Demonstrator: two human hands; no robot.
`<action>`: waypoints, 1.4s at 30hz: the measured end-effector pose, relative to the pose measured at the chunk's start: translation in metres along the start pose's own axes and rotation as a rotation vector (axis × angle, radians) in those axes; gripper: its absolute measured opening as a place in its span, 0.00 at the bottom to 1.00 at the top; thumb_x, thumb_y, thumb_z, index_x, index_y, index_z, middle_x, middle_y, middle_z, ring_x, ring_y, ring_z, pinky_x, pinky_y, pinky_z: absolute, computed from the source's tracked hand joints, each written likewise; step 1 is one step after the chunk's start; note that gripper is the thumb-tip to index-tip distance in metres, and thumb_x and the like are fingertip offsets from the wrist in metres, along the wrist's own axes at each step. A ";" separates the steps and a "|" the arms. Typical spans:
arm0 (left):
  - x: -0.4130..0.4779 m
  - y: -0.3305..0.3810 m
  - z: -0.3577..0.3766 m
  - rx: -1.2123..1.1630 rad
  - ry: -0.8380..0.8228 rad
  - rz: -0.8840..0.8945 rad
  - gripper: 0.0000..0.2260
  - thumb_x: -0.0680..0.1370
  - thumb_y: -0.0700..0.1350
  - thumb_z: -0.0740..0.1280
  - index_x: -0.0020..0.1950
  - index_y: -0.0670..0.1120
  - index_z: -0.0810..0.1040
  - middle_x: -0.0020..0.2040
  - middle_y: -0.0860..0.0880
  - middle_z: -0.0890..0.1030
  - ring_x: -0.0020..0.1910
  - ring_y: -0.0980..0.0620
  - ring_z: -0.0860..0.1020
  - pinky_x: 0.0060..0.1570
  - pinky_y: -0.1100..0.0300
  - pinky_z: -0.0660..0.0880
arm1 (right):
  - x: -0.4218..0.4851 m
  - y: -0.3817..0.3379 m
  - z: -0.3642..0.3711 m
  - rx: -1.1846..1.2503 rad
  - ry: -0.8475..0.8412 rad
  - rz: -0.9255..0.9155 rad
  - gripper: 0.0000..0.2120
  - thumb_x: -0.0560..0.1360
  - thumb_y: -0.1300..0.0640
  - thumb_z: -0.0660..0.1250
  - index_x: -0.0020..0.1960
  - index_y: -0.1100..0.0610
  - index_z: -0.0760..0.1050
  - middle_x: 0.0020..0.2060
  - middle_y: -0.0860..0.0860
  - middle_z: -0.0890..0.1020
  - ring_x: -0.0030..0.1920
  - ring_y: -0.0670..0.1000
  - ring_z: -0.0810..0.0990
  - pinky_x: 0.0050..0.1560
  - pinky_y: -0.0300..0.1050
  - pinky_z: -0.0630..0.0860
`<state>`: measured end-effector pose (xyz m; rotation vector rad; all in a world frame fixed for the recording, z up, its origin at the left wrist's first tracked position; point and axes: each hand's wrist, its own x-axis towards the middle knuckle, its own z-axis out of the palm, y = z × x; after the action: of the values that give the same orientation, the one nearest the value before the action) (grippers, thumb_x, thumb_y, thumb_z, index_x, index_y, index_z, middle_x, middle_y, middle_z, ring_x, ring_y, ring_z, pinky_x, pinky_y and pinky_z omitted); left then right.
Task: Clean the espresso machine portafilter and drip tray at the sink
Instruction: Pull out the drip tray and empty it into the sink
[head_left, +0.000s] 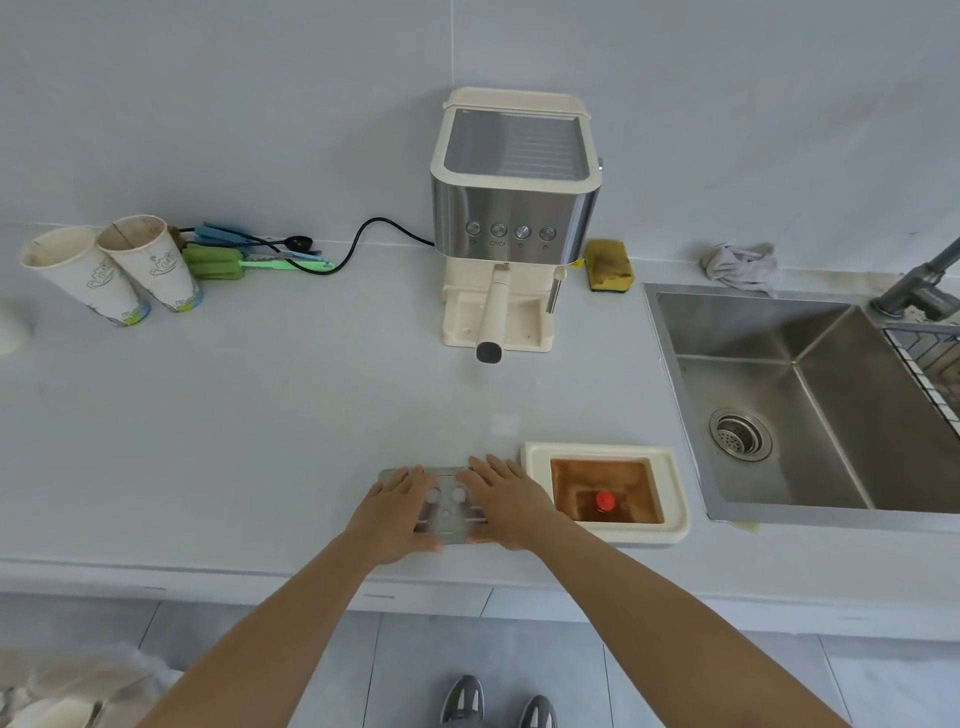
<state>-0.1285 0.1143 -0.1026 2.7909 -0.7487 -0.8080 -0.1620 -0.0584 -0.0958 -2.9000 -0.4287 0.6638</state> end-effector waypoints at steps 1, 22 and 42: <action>0.000 0.005 0.000 -0.028 0.018 0.002 0.40 0.72 0.58 0.68 0.75 0.45 0.51 0.77 0.47 0.52 0.76 0.48 0.51 0.73 0.53 0.53 | -0.004 0.003 -0.003 0.029 0.021 0.004 0.34 0.77 0.48 0.60 0.76 0.55 0.47 0.76 0.54 0.47 0.76 0.56 0.44 0.74 0.49 0.43; 0.025 0.120 0.022 -0.370 0.179 0.072 0.49 0.56 0.62 0.71 0.73 0.49 0.55 0.69 0.51 0.67 0.68 0.47 0.67 0.63 0.50 0.68 | -0.133 0.138 0.034 0.689 0.235 0.567 0.59 0.59 0.48 0.79 0.75 0.59 0.43 0.69 0.52 0.63 0.71 0.55 0.59 0.69 0.50 0.62; 0.070 0.138 -0.041 -0.622 0.151 0.430 0.38 0.64 0.45 0.78 0.67 0.57 0.61 0.63 0.57 0.72 0.59 0.57 0.72 0.51 0.72 0.70 | -0.145 0.154 0.012 0.970 0.527 0.639 0.53 0.57 0.47 0.77 0.73 0.41 0.47 0.60 0.41 0.74 0.60 0.48 0.75 0.59 0.50 0.74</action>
<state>-0.1141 -0.0401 -0.0642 2.0190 -0.8479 -0.6050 -0.2552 -0.2478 -0.0775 -2.0658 0.7125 0.0615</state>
